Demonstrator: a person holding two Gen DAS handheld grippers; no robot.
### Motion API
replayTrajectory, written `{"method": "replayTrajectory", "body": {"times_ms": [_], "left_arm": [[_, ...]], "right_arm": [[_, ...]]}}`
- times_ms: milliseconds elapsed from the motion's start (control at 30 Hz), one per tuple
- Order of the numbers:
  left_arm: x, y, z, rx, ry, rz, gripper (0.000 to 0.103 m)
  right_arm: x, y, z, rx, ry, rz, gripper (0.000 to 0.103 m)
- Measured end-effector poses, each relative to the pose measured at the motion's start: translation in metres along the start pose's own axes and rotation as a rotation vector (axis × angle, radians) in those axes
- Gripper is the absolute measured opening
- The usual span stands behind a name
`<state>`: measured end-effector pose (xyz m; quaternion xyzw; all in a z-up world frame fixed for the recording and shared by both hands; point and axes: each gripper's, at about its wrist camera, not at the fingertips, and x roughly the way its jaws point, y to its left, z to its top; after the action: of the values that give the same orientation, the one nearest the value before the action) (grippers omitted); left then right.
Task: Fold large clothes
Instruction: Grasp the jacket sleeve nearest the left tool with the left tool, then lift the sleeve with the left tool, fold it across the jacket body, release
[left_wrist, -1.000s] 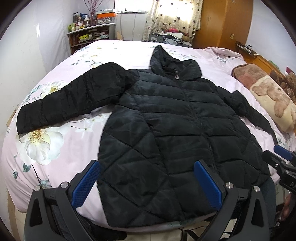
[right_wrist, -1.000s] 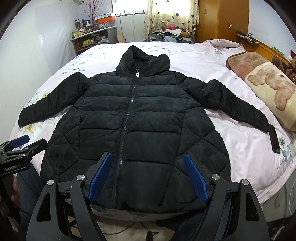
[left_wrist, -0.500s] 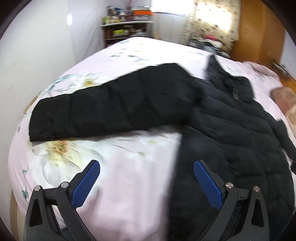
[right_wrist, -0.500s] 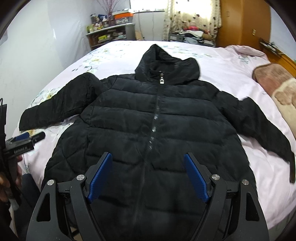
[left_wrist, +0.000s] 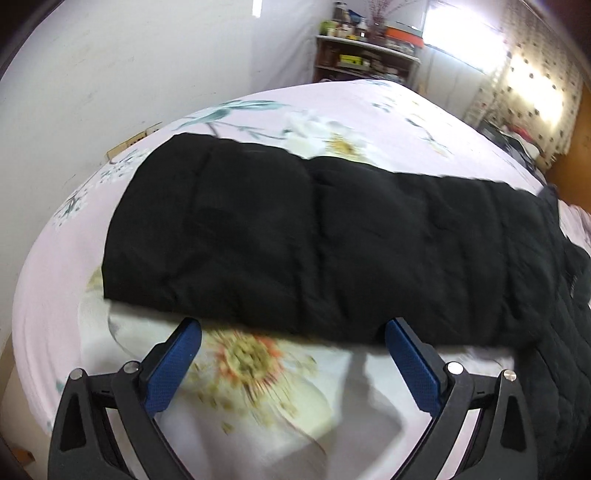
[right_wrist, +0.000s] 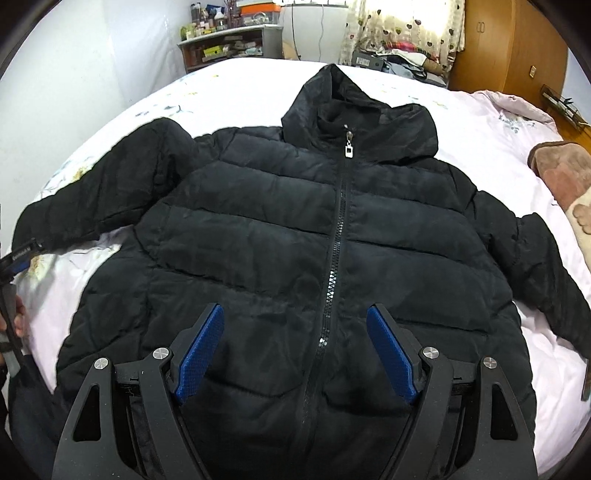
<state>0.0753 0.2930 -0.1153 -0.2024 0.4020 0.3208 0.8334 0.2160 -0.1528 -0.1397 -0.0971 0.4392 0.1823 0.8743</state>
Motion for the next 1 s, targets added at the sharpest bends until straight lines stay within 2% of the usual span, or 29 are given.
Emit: {"method": "replayTrajectory", "body": {"times_ms": [133,200,267,300,333,367,500,700,867,1000], "left_arm": [[0.008,0.004,0.008,-0.013,-0.053,0.002,0.101],[0.012,0.005,0.014,-0.012,-0.063,0.000,0.090],[0.011,0.000,0.019,0.013,-0.069,0.008,0.044],[0.011,-0.001,0.024,0.021,-0.065,0.012,0.035],[0.009,-0.002,0.028,0.016,-0.055,-0.013,0.022],[0.005,-0.003,0.031,0.001,-0.044,-0.041,0.014],[-0.030,-0.012,0.046,0.018,-0.087,-0.100,0.011],[-0.106,-0.054,0.070,0.093,-0.167,-0.260,0.010],[-0.165,-0.119,0.083,0.191,-0.213,-0.431,0.010],[-0.188,-0.182,0.085,0.285,-0.218,-0.545,0.009]], "right_arm": [[0.010,-0.006,0.002,0.009,0.012,-0.019,0.079],[0.013,-0.010,0.001,0.011,0.017,-0.031,0.079],[0.014,-0.015,0.000,0.018,0.021,-0.043,0.079],[0.014,-0.017,-0.002,0.020,0.023,-0.049,0.079],[0.013,-0.021,-0.004,0.026,0.030,-0.057,0.079],[0.013,-0.023,-0.006,0.034,0.032,-0.059,0.079],[0.005,-0.036,-0.016,0.061,0.038,-0.066,0.079],[-0.020,-0.051,-0.029,0.049,0.017,-0.096,0.079],[-0.045,-0.071,-0.034,0.071,-0.026,-0.110,0.079],[-0.057,-0.093,-0.037,0.123,-0.050,-0.115,0.079]]}}
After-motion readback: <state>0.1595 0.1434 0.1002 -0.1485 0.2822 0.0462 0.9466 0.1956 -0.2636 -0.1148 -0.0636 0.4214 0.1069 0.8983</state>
